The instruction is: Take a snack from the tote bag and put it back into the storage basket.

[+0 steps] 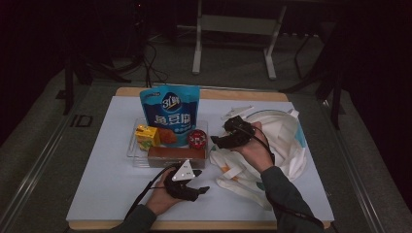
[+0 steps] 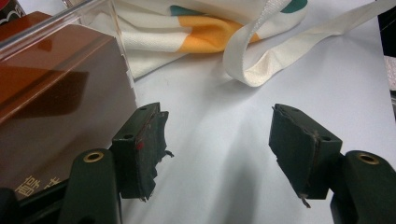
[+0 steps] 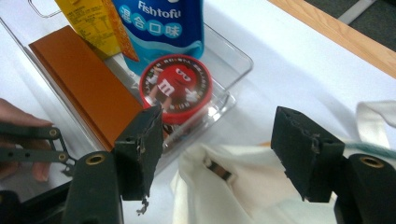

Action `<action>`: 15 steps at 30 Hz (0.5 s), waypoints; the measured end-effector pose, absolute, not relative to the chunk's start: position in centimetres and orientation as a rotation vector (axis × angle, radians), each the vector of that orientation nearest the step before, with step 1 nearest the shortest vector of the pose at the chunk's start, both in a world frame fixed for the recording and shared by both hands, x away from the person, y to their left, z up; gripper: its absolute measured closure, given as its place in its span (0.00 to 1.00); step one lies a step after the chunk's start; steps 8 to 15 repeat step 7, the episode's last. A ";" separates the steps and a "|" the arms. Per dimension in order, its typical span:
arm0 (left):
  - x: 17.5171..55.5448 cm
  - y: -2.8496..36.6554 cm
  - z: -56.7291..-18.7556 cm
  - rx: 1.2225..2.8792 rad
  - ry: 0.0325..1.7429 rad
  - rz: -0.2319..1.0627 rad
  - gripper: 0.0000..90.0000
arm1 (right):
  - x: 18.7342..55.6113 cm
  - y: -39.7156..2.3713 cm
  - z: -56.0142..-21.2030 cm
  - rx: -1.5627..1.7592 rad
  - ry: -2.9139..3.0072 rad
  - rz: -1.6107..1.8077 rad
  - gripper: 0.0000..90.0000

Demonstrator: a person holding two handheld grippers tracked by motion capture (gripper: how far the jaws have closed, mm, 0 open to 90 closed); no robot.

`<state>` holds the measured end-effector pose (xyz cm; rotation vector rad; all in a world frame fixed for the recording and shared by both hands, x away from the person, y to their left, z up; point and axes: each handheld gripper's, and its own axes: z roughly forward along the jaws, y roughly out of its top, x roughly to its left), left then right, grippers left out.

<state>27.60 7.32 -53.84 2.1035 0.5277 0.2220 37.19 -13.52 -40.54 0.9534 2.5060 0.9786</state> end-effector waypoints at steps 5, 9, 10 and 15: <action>27.6 7.3 -53.8 2.102 0.532 0.217 0.39 | 36.8 -15.3 -40.5 0.981 2.482 1.016 0.38; 27.6 7.3 -53.8 2.102 0.533 0.217 0.39 | 36.6 -16.1 -40.5 0.996 2.469 1.028 0.38; 27.6 7.3 -53.8 2.102 0.533 0.217 0.39 | 36.6 -16.1 -40.5 0.996 2.469 1.028 0.38; 27.6 7.3 -53.8 2.102 0.533 0.217 0.39 | 36.6 -16.1 -40.5 0.996 2.469 1.028 0.38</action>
